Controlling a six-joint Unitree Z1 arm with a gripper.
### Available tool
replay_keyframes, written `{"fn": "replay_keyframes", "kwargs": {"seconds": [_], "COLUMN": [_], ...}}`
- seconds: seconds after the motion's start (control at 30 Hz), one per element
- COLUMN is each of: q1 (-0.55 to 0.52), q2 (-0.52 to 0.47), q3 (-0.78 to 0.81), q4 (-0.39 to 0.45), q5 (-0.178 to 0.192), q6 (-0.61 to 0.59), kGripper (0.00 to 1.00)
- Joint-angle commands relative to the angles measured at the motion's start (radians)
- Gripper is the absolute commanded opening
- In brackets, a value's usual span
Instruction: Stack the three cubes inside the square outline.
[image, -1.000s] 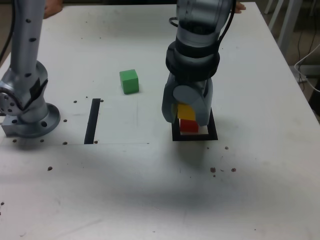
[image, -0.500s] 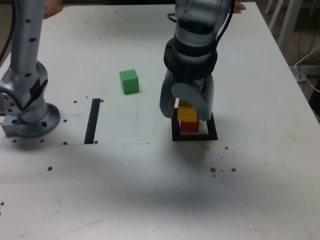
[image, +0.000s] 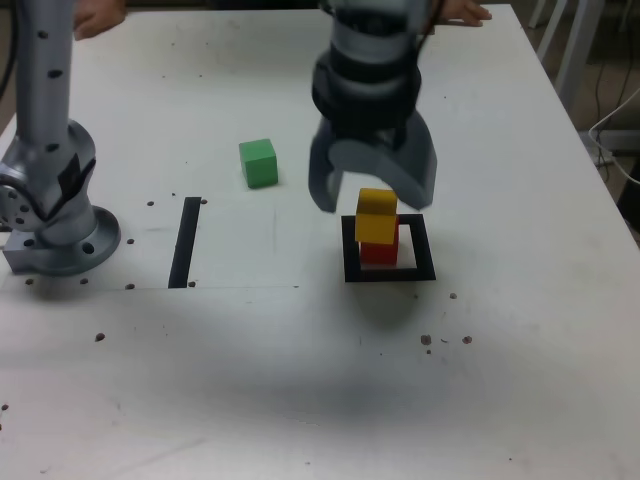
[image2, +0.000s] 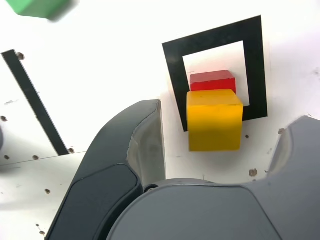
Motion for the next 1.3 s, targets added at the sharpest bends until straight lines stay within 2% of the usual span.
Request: {"fn": "replay_keyframes", "kwargs": {"seconds": [0.0, 0.23, 0.5, 0.73, 1.1, 1.27], "q1": [0.004, 0.065, 0.215, 0.338, 0.455, 0.507], "q2": [-0.021, -0.079, -0.163, -0.178, -0.191, -0.190], "q3": [0.007, 0.073, 0.230, 0.337, 0.416, 0.456], "q4": [0.007, 0.005, -0.069, -0.137, -0.164, -0.201], "q5": [0.006, 0.011, 0.025, 0.028, 0.041, 0.047], "q6": [0.000, 0.024, 0.079, 0.129, 0.171, 0.186], "kGripper": [0.99, 0.99, 0.99, 0.99, 0.99, 0.99]}}
